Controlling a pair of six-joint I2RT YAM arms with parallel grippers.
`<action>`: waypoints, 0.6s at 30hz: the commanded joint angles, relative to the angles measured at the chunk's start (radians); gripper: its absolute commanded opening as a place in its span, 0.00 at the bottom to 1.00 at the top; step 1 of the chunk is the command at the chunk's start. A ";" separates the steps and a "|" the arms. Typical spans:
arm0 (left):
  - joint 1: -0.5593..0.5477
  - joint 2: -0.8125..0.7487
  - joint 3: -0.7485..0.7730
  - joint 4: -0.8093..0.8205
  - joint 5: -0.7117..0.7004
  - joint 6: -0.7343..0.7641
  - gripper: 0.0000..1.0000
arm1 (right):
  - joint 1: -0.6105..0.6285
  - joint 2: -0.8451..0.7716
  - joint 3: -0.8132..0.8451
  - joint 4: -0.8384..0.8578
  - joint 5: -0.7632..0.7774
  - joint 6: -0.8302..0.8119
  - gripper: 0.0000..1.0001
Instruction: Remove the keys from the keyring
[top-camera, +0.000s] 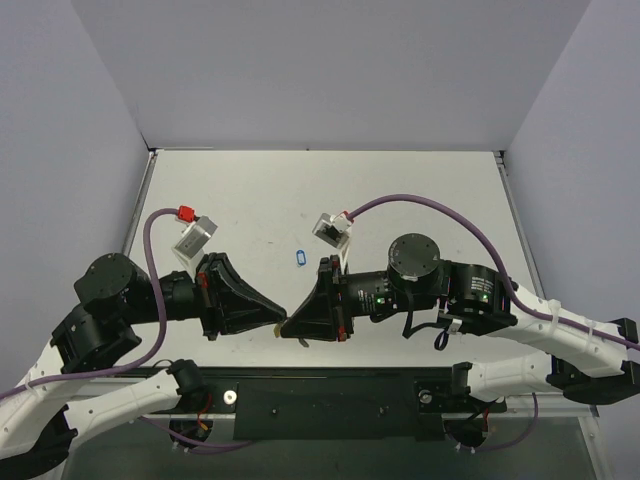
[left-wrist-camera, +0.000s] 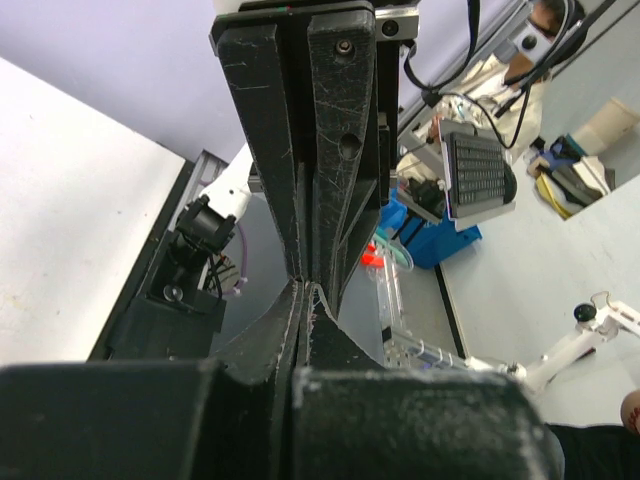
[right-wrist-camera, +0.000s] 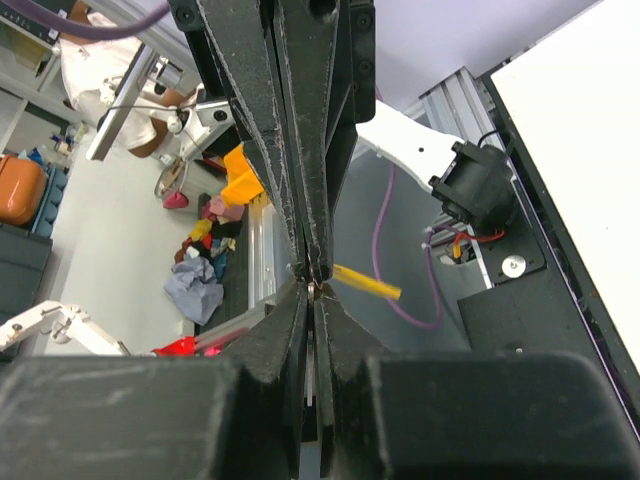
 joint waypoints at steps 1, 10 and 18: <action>-0.003 0.047 0.073 -0.158 0.129 0.079 0.00 | 0.000 0.010 0.064 0.038 0.004 -0.027 0.00; -0.003 0.081 0.097 -0.216 0.200 0.104 0.00 | 0.001 0.055 0.138 -0.062 -0.065 -0.053 0.00; -0.003 0.080 0.107 -0.287 0.220 0.103 0.00 | 0.003 0.087 0.205 -0.177 -0.131 -0.094 0.00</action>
